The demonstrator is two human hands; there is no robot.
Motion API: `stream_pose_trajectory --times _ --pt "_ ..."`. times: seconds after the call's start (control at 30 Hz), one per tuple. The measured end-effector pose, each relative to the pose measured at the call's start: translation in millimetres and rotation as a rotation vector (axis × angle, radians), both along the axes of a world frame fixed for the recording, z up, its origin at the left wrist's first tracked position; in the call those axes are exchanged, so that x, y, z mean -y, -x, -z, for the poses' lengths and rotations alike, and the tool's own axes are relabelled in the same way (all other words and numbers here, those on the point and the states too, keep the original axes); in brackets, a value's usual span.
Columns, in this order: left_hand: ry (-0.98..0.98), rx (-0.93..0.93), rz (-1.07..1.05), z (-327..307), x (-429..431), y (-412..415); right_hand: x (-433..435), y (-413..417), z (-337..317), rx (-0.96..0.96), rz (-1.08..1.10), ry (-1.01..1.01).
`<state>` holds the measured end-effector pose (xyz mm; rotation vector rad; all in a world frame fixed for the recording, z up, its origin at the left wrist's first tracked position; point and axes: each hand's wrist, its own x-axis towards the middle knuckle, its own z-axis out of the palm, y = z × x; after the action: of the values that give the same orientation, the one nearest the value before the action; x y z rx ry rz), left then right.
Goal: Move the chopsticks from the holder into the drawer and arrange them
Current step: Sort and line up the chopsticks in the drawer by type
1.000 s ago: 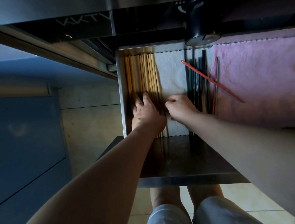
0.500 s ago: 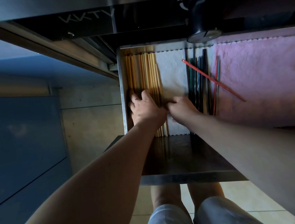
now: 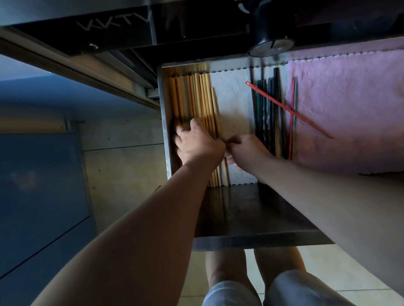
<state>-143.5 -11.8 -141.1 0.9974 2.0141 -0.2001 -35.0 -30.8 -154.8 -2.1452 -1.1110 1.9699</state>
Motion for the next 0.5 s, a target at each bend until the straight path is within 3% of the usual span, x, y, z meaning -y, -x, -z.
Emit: stream_pose_trajectory --times 0.2,0.5 --pt "0.023 0.025 -0.025 1.8 -1.0 -0.6 -0.7 -3.7 -1.0 0.01 -0.001 0.009" --pt "0.071 0.075 0.097 0.6 8.2 4.5 -7.4 0.9 8.4 0.082 0.029 0.016"
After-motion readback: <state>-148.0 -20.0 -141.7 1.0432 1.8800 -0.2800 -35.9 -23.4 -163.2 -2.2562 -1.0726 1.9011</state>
